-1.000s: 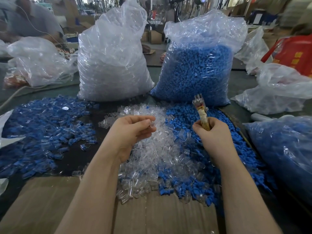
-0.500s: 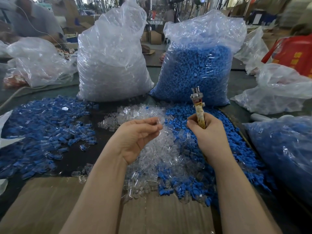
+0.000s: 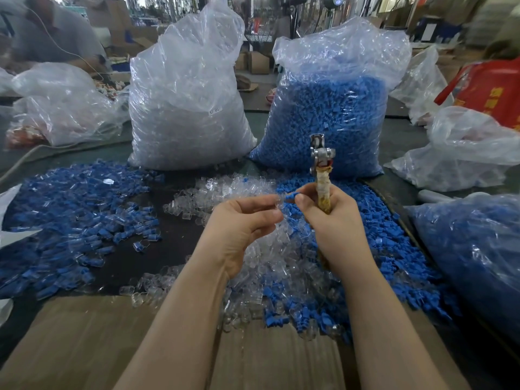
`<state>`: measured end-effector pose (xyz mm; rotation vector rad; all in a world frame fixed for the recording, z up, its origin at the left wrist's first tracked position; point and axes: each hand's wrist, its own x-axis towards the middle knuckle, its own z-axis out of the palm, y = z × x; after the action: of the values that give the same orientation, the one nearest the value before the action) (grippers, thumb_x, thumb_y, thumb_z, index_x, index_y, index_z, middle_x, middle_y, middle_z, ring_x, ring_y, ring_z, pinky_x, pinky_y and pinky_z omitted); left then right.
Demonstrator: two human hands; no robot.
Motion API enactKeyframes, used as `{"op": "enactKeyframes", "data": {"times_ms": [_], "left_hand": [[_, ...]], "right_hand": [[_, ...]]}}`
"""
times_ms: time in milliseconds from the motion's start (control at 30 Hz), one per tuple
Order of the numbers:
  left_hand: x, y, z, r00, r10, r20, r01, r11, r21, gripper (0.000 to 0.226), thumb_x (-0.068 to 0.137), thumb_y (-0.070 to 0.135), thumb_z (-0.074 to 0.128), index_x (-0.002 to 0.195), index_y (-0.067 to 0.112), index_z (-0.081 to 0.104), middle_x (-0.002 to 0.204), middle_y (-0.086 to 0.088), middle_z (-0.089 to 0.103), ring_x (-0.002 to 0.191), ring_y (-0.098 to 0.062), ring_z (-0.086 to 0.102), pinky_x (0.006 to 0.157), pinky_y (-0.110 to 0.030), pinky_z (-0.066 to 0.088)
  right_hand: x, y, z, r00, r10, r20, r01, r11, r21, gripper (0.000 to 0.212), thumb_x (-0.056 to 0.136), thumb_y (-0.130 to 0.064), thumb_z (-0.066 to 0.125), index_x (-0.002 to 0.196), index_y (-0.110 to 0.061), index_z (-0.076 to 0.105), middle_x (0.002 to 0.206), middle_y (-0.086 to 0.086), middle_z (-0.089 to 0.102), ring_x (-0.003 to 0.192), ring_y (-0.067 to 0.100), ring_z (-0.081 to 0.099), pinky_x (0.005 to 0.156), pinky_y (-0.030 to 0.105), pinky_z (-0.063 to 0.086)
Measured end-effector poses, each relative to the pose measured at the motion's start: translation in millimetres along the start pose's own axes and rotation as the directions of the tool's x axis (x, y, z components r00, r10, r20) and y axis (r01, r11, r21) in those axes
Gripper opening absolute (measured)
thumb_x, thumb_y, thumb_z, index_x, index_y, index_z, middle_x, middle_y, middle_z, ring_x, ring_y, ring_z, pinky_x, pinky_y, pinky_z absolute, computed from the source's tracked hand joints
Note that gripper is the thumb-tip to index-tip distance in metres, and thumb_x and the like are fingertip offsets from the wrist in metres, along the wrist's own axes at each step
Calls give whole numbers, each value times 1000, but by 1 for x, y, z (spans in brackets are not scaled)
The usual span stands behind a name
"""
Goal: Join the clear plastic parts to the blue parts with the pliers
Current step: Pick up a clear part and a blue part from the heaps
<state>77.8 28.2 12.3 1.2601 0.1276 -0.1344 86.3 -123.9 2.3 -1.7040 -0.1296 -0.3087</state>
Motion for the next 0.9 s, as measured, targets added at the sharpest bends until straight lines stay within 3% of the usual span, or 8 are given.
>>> {"op": "enactKeyframes", "data": {"times_ms": [133,333,500,700,900], "left_hand": [[-1,-2,3,998,57,-25,-55,996,72,14,82,1,73,92,10,74,77,-4,76,71,-12,72,68,-20,59],[0,-4,6,982,131,-137,-113,985,129,10,77,21,81,81,14,74,69,2,73,67,-10,68,67,-21,57],[-1,-4,15,970,178,-163,-176,984,31,4,81,11,77,80,10,73,72,-5,75,67,-11,72,58,-17,54],[-2,-3,19,957,219,-192,-220,975,17,5,82,4,75,87,3,72,71,-7,74,65,-11,72,58,-18,54],[-4,-3,22,951,235,-203,-245,969,-26,10,80,0,76,87,4,70,70,-7,74,65,-14,72,57,-19,54]], "right_hand": [[-2,0,2,1000,3,13,-2,1000,-13,11,93,-19,66,82,-23,64,75,9,63,66,9,53,57,13,46],[-1,-1,2,1000,-18,2,18,1000,25,14,94,-16,64,84,-25,63,79,-7,68,73,10,63,64,10,50],[-1,-2,6,995,-91,-33,90,996,-22,9,93,-17,66,85,-20,63,81,1,65,76,21,61,67,28,51],[-3,-2,11,983,-174,-52,169,981,-96,15,94,-19,66,82,-26,59,79,-5,62,68,14,56,59,20,46],[-3,0,13,977,-194,-89,185,978,-95,12,93,-21,66,83,-20,60,76,-3,61,66,15,55,58,23,46]]}}
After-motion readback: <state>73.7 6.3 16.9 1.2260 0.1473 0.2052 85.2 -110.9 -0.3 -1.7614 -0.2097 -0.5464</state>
